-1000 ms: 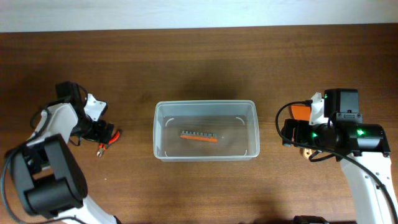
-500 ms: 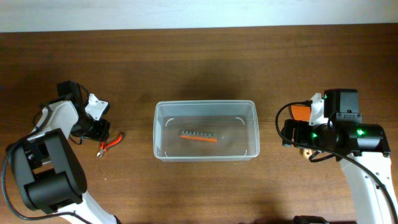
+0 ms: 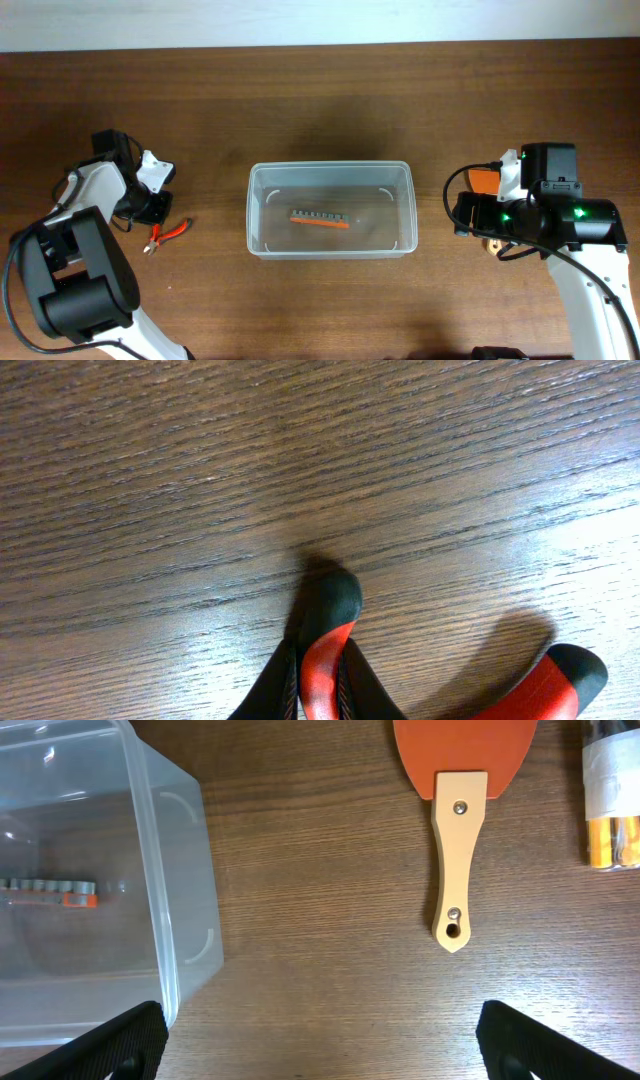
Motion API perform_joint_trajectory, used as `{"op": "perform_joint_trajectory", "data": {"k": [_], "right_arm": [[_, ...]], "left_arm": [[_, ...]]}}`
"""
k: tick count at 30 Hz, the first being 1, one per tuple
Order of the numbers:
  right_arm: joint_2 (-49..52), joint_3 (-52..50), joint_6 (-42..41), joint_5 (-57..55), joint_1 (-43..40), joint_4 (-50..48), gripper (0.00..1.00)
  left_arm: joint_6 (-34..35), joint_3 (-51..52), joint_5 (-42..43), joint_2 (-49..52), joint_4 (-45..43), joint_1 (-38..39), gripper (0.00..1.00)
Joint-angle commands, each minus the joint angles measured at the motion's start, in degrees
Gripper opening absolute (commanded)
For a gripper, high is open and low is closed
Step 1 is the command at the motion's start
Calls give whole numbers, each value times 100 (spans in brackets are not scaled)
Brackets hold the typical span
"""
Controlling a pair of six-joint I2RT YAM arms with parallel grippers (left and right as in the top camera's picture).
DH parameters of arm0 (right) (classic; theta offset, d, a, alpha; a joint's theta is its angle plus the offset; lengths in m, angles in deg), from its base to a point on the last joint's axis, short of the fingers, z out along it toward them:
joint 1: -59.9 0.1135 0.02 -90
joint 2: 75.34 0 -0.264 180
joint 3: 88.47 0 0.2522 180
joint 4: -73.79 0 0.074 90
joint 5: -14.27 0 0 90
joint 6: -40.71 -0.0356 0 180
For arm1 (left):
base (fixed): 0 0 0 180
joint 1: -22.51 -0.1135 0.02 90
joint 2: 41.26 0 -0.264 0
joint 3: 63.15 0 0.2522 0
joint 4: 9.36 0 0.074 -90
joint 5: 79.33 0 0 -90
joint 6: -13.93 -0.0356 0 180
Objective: Pack container
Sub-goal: 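Grasp the red-handled pliers with the left gripper, then lift the pliers into the container, release, and retract left arm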
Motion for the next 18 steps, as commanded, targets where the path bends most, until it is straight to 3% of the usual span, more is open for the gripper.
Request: {"op": "perform_joint_trajectory", "data": {"k": [1, 7, 18], "right_arm": [[0, 107, 37, -76, -22, 0, 99], [0, 107, 37, -76, -22, -4, 99], [0, 107, 37, -76, -22, -11, 99]], "left_arm": [[85, 170, -146, 442, -22, -13, 2], [321, -424, 15, 380, 485, 26, 2], [468, -3220, 776, -310, 2608, 686, 2]]}}
